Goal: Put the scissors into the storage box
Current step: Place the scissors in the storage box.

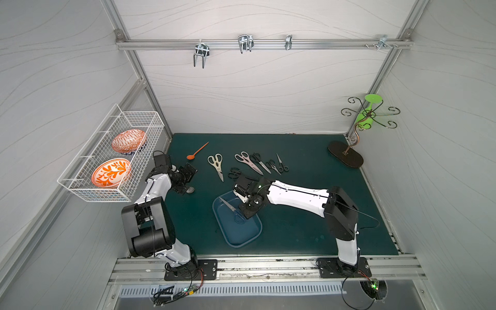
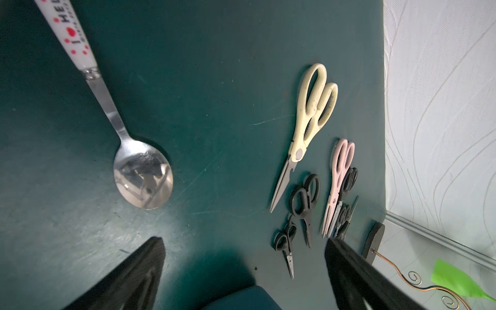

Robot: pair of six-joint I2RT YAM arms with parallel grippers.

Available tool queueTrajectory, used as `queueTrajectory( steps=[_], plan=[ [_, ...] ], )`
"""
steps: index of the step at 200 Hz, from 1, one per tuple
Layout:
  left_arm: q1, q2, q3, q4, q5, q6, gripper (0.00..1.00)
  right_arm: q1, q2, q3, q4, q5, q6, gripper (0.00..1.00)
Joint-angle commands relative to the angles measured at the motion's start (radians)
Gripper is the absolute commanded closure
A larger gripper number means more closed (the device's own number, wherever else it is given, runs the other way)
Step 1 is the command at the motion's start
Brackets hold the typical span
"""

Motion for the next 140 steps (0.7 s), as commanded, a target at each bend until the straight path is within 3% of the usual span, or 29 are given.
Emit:
queueTrajectory(
  steps=[1, 97, 133, 140],
  plan=[
    [0.001, -0.024, -0.001, 0.023, 0.012, -0.005, 0.02, 0.007, 0.027, 0.015, -0.049, 0.012, 0.02, 1.0],
    [0.001, -0.021, -0.009, 0.038, 0.041, -0.01, 0.02, 0.01, 0.127, 0.051, -0.073, 0.039, 0.001, 0.99],
    [0.0, -0.016, -0.008, 0.04, 0.047, -0.011, 0.02, 0.014, 0.117, 0.053, -0.072, 0.04, -0.006, 0.71],
    [0.001, -0.015, -0.008, 0.04, 0.047, -0.011, 0.02, 0.014, 0.11, 0.052, -0.069, 0.044, -0.006, 0.69]
  ],
)
